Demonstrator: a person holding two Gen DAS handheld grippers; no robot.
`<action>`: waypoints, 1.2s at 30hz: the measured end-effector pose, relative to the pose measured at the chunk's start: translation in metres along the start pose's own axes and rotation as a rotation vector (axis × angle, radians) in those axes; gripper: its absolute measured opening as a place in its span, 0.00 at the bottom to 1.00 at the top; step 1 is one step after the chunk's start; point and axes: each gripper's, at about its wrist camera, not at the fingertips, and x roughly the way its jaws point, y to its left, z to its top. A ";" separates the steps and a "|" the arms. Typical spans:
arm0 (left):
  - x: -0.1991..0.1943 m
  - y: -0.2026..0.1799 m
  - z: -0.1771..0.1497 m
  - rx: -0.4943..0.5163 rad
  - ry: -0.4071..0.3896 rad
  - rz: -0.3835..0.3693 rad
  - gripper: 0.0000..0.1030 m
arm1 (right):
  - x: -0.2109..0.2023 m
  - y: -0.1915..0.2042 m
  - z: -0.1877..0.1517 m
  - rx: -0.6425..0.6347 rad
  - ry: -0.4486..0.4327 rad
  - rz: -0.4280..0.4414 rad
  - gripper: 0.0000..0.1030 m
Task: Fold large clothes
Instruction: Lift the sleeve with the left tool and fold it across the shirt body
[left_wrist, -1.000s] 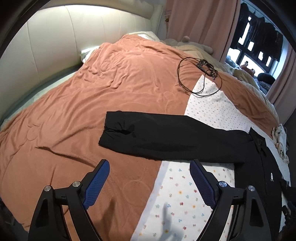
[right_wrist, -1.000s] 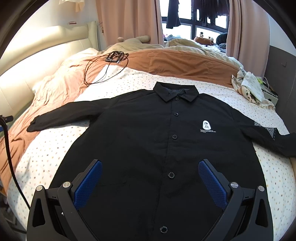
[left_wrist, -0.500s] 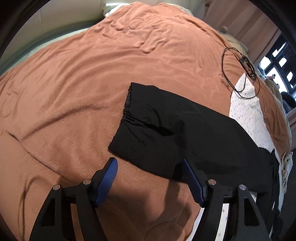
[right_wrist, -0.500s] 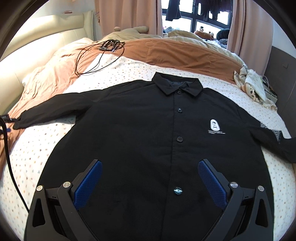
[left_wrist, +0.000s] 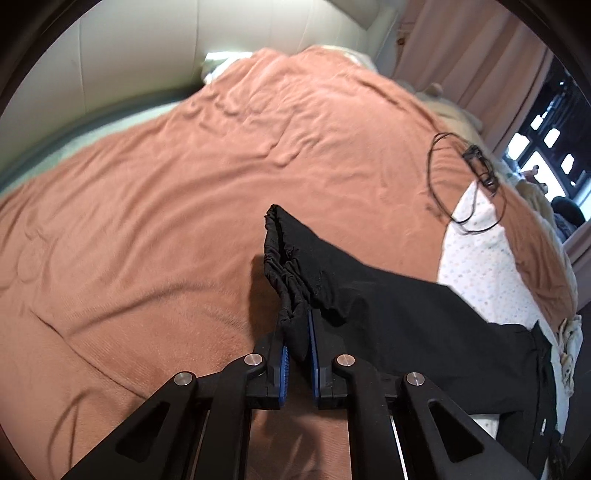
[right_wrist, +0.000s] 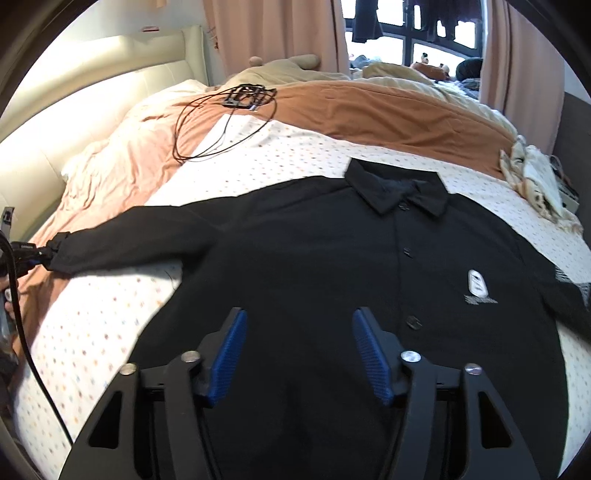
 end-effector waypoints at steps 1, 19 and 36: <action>-0.008 -0.004 0.004 0.008 -0.017 -0.009 0.08 | 0.006 0.002 0.004 0.007 0.009 0.019 0.49; -0.155 -0.130 0.047 0.237 -0.207 -0.104 0.07 | 0.125 0.056 0.050 0.067 0.163 0.132 0.33; -0.231 -0.326 0.020 0.476 -0.300 -0.183 0.07 | 0.015 -0.061 0.028 0.100 0.081 0.208 0.60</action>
